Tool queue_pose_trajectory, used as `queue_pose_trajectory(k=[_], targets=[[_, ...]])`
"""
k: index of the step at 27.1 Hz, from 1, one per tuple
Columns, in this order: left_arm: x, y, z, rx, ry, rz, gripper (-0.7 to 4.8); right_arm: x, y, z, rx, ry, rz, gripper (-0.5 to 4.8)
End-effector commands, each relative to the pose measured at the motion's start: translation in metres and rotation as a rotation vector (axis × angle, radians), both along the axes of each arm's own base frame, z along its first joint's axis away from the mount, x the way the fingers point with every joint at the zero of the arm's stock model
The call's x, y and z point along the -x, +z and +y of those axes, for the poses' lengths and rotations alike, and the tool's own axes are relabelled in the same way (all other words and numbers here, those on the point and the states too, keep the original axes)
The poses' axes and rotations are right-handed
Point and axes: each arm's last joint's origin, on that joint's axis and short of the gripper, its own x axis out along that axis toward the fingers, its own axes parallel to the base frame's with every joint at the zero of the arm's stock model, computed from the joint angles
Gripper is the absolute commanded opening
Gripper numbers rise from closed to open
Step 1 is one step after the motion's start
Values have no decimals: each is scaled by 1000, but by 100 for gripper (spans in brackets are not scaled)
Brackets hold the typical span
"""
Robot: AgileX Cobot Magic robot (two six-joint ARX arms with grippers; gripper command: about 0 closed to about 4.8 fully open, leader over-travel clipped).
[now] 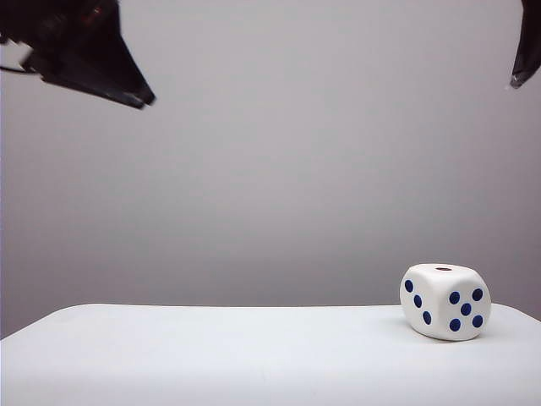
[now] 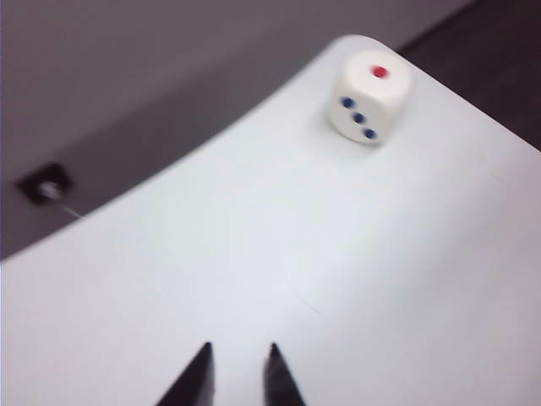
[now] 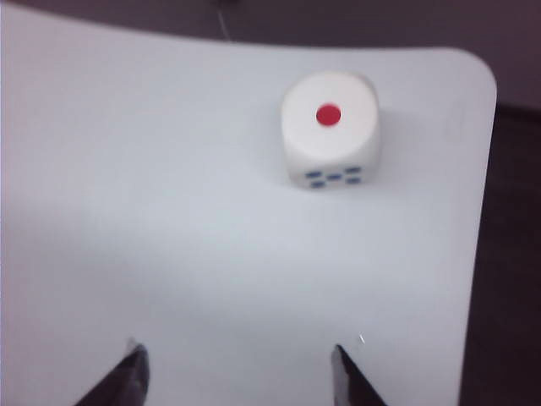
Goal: Pick up the dice on the table and roll the dice.
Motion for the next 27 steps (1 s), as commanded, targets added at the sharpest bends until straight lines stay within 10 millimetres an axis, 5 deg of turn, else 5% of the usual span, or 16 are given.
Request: queue_pose_trajectory(k=[1, 6, 11, 17, 27], targets=[[11, 14, 6, -20, 67, -85, 78, 15, 3, -1, -79, -51, -204, 259], [37, 27, 18, -3, 175, -251, 68, 46, -12, -6, -77, -98, -410, 148], [64, 13, 29, 73, 259, -363, 16, 64, -24, -9, -66, -149, -554, -1], [102, -20, 46, 119, 375, -491, -6, 89, -43, -13, -96, -195, -802, -8], [135, -66, 62, 262, 456, -606, -6, 97, -90, -14, -215, -222, -993, -8]])
